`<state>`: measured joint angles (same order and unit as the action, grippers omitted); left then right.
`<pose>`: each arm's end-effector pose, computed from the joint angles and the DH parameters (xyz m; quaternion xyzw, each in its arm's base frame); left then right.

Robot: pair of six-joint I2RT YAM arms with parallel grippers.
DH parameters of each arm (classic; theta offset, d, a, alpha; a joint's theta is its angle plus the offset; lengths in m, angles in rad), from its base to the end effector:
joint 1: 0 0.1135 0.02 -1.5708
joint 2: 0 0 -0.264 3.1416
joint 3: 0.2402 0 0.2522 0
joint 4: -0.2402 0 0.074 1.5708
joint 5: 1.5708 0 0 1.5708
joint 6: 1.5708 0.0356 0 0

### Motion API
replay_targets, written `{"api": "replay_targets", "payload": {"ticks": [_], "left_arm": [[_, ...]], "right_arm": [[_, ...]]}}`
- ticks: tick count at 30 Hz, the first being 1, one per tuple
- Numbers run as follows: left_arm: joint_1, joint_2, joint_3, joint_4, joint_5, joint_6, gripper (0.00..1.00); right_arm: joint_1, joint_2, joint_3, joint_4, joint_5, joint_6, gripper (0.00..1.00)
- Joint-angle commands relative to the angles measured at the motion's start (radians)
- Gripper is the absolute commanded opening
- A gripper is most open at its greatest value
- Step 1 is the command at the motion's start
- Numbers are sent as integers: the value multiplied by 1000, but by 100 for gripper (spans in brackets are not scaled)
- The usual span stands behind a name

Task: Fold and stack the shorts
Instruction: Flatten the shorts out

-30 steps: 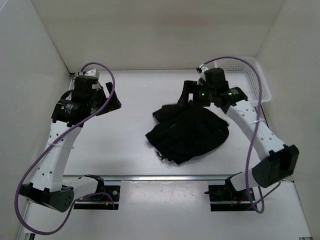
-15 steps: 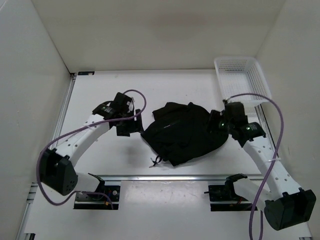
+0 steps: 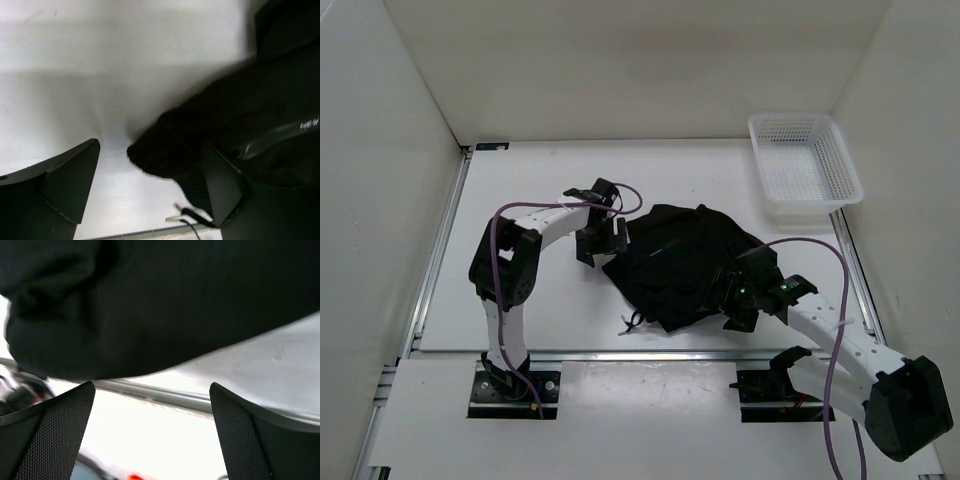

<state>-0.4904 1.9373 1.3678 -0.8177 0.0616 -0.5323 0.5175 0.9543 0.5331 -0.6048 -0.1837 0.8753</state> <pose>0.3282 -0.1777 0.1707 -0.0180 0.9952 -0.0716 0.0649 0.1462 0.0907 0.1903 0.1464 0.9482 0.2396 0.1489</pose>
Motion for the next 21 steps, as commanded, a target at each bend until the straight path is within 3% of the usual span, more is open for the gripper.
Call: {"api": "replay_targets", "payload": {"ticks": [1, 2, 4, 6, 7, 8, 9, 11, 12, 17, 21], "left_arm": [[-10, 14, 59, 14, -23, 18, 91], [-10, 14, 59, 14, -23, 18, 88], [-10, 28, 59, 14, -14, 18, 58], [-10, 42, 50, 14, -3, 18, 32], [-10, 42, 50, 14, 7, 18, 12], [-10, 42, 50, 14, 7, 29, 10], [-10, 42, 50, 14, 7, 29, 10], [-10, 11, 50, 14, 17, 40, 10], [-10, -4, 50, 14, 17, 40, 10], [44, -179, 91, -75, -65, 51, 10], [55, -322, 174, -190, -100, 117, 10]], "right_arm": [[-40, 52, -10, 151, -54, 70, 100], [-40, 72, -10, 166, -54, 70, 98], [-54, 133, -10, 232, -45, 70, 94], [-54, 199, 5, 290, -27, 70, 78], [-54, 224, 21, 290, -17, 61, 67], [-54, 248, 42, 290, 18, 50, 53], [-54, 292, 91, 290, 33, 39, 28], [-42, 348, 155, 243, 75, 1, 6], [-42, 359, 192, 187, 117, -18, 0], [-22, 324, 478, 42, 254, -108, 0], [-22, 365, 681, 28, 267, -166, 0]]}}
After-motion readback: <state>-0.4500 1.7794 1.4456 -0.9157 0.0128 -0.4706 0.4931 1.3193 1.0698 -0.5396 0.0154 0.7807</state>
